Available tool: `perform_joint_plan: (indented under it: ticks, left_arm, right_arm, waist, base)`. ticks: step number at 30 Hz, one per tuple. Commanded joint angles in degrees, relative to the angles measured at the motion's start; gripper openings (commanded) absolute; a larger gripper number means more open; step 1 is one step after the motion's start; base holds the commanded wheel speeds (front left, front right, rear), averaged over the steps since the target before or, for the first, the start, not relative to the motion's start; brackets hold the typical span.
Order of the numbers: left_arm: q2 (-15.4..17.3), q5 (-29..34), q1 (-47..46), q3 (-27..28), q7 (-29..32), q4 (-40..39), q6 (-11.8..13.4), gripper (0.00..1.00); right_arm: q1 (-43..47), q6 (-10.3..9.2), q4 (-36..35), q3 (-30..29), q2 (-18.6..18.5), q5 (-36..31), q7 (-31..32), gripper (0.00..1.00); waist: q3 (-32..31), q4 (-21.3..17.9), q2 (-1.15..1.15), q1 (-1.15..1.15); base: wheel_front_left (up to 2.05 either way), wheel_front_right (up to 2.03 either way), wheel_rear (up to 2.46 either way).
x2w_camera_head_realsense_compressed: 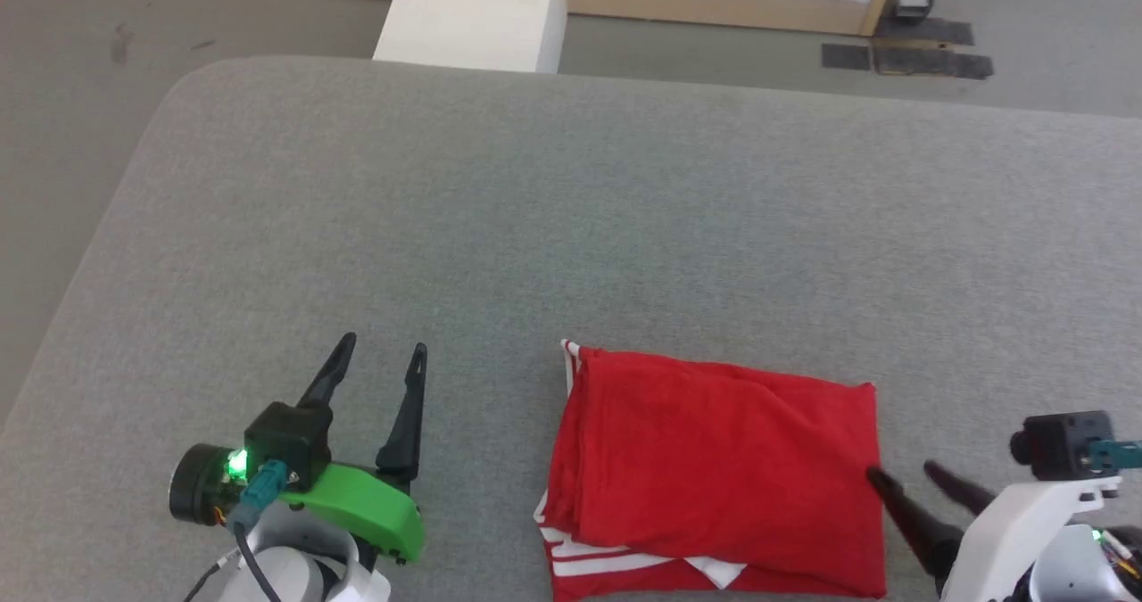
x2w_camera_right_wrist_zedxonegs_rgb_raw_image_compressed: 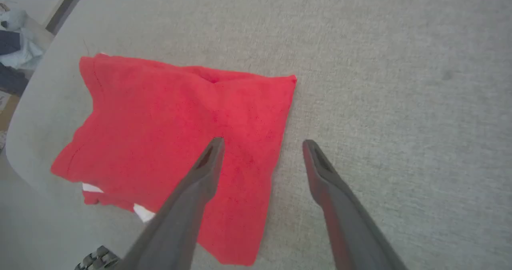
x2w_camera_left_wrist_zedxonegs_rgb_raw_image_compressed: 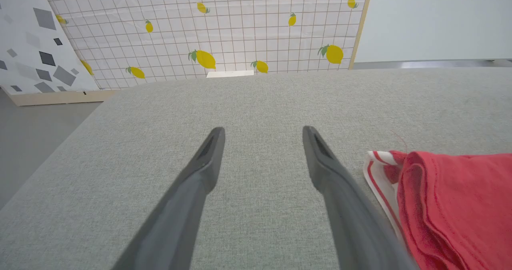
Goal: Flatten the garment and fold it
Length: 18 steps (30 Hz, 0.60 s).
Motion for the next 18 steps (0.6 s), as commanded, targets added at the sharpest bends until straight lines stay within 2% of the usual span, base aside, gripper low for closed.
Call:
perform_joint_plan:
  ticks: [1,4,11,18]
  left_arm:
    - [-0.45,0.69,-1.03,-0.27,-0.40,0.36,0.25,1.00]
    - [-0.69,0.77,-1.45,-0.60,-0.56,0.64,0.21,1.00]
    - [-1.30,1.05,-2.96,-1.34,-0.95,1.22,-0.01,1.00]
    - [-2.15,1.21,-4.29,-1.88,-1.39,1.87,0.04,1.00]
  right_arm:
    - [0.21,-0.06,-0.46,-0.02,0.46,0.79,3.10,1.00]
    - [-0.68,-0.06,-0.31,-0.43,1.73,1.83,10.35,1.00]
    - [-3.81,-0.06,3.35,-3.89,5.79,-0.66,21.91,1.00]
    - [-5.61,-0.06,5.66,-3.72,7.80,-2.18,25.70,1.00]
  waist:
    - [1.19,1.24,0.00,0.00]
    - [2.02,2.14,0.00,0.00]
    - [3.75,4.28,0.00,0.00]
    - [5.18,5.77,0.00,0.00]
  base:
    - [0.00,0.00,0.00]
    - [0.00,0.00,0.00]
    - [0.00,0.00,0.00]
    - [0.00,0.00,0.00]
